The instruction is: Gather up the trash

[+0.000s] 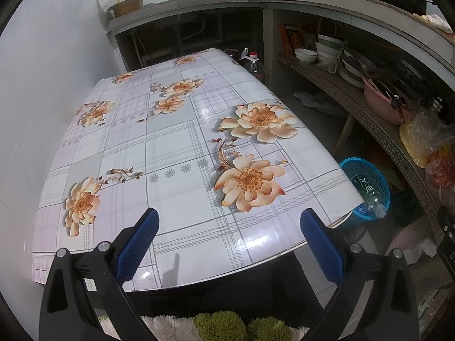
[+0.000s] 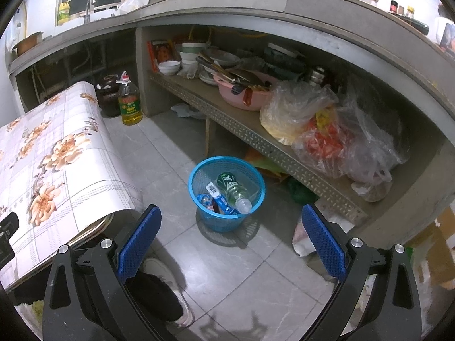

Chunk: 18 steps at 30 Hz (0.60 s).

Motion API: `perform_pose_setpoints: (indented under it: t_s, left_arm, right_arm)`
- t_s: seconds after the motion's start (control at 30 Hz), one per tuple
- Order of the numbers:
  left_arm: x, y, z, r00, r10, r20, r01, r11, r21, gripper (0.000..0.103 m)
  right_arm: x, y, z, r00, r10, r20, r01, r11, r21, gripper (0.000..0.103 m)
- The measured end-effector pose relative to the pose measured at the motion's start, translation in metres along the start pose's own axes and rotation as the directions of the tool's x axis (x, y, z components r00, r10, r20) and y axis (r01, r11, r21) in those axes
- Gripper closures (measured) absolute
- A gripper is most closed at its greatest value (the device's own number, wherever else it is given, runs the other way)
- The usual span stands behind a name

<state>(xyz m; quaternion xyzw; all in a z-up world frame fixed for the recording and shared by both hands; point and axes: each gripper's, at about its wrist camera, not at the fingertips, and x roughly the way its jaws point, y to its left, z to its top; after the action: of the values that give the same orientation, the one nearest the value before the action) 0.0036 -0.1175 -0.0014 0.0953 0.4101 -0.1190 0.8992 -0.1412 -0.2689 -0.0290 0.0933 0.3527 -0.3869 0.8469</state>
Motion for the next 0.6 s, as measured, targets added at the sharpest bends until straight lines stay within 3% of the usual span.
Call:
perform_pose_setpoints:
  t_s: [0.6]
  left_arm:
    - [0.0022,0.0004,0.0018,1.000,-0.003,-0.011,0.003,1.000,0.000,0.006]
  right_arm:
    - [0.0045,-0.0011,0.0045,1.000,-0.006,-0.008,0.006,1.000,-0.025,0.008]
